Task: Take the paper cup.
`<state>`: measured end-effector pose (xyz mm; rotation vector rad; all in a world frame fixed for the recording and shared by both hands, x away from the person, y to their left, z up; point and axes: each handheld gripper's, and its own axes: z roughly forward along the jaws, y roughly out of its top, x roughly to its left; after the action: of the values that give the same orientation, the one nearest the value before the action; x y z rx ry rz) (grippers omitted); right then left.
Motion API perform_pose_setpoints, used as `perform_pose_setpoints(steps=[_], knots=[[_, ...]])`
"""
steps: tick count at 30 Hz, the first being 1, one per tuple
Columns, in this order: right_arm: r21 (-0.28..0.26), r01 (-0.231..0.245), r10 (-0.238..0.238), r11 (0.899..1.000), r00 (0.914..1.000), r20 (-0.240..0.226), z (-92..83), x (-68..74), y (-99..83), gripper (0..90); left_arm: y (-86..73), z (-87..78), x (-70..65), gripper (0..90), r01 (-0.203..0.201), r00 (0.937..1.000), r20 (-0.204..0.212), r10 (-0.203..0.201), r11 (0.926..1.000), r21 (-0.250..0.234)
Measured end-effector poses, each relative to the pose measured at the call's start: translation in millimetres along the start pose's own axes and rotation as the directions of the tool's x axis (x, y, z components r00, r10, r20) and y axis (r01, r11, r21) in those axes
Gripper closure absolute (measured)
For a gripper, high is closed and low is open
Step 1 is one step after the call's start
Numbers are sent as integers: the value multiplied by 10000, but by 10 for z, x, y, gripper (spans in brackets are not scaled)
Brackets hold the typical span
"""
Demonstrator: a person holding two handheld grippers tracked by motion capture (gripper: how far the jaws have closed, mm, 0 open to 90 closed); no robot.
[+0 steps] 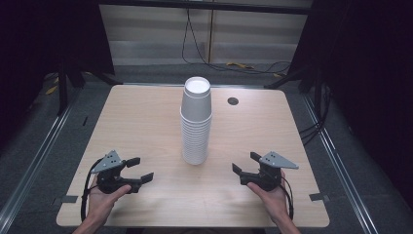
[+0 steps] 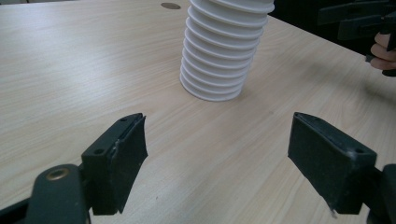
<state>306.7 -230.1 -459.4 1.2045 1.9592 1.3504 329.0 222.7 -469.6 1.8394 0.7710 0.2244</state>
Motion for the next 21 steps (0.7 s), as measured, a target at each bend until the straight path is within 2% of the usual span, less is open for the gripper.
perform_pose_setpoints(steps=[4, 6, 15, 16, 19, 21], knots=[[77, -213, 213, 9997, 9997, -123, 15, -39, 47, 162, 10, 37, 1, 193, 36, 10000, 92, -37, 9999, 94], [88, -533, 535, 9985, 9982, -255, 36, -68, 78, 161, 14, 59, 0, 193, 54, 9999, 133, -56, 9999, 117], [19, -196, 197, 9998, 9962, -849, 78, -21, 203, 158, 10, 68, -17, 194, -25, 9995, 317, 20, 9998, 175], [167, -37, 54, 9999, 9948, -1016, 87, 6, 254, 136, 9, 61, -26, 194, -34, 9993, 379, 27, 9998, 171], [272, 9, 30, 9996, 9897, -1428, 98, 35, 315, 136, 5, 40, -55, 194, -156, 9989, 445, 150, 9998, 135], [259, 137, -97, 9996, 9891, -1470, 103, 54, 346, 135, 4, 33, -61, 194, -227, 9988, 436, 221, 9997, 129]])
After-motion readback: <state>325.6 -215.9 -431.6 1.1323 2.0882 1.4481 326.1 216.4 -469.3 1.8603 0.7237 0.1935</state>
